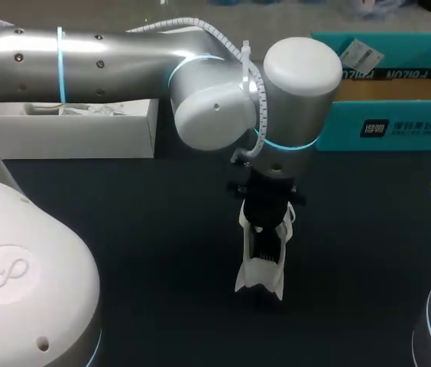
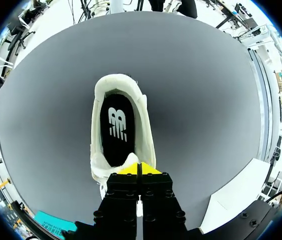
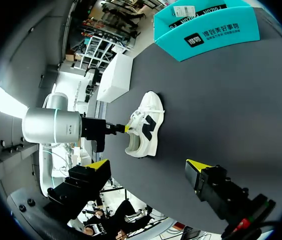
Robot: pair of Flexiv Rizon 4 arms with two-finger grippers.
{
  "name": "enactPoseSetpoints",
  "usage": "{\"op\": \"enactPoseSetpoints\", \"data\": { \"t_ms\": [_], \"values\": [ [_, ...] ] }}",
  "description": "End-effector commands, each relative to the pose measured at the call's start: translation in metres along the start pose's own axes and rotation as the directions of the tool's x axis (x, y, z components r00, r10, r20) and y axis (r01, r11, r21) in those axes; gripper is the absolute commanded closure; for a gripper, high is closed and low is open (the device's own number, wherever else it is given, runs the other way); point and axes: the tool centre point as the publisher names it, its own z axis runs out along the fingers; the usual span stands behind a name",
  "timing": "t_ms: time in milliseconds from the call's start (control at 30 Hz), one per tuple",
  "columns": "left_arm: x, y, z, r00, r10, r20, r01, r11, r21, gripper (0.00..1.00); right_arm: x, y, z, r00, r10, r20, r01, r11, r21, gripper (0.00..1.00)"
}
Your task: Take the shoe out of the shoebox, open the shoe tongue, remove and reinsert the insole, then place the shoe into the shoebox
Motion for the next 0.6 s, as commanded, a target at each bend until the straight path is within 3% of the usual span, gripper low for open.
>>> {"op": "enactPoseSetpoints", "data": {
  "t_ms": [33,267,467,600],
  "values": [
    [0.002,-0.008,-0.01,1.0,-0.012,-0.02,0.012,1.0,0.014,1.0,0.0,-0.002,0.0,1.0,0.0,0.002,0.0,1.0,-0.002,0.0],
    [0.006,0.016,-0.032,0.995,-0.1,-0.01,0.1,0.994,-0.035,1.0,0.0,-0.002,0.0,1.0,0.0,0.002,0.0,1.0,-0.002,0.0],
    [-0.001,0.043,-0.015,0.995,-0.098,0.016,0.098,0.994,-0.044,1.0,0.0,-0.002,0.0,1.0,0.0,0.002,0.0,1.0,-0.002,0.0],
    [-0.006,0.038,-0.005,0.998,-0.068,0.001,0.068,0.997,-0.018,1.0,0.0,-0.002,0.0,1.0,0.0,0.002,0.0,1.0,-0.002,0.0]
  ]
}}
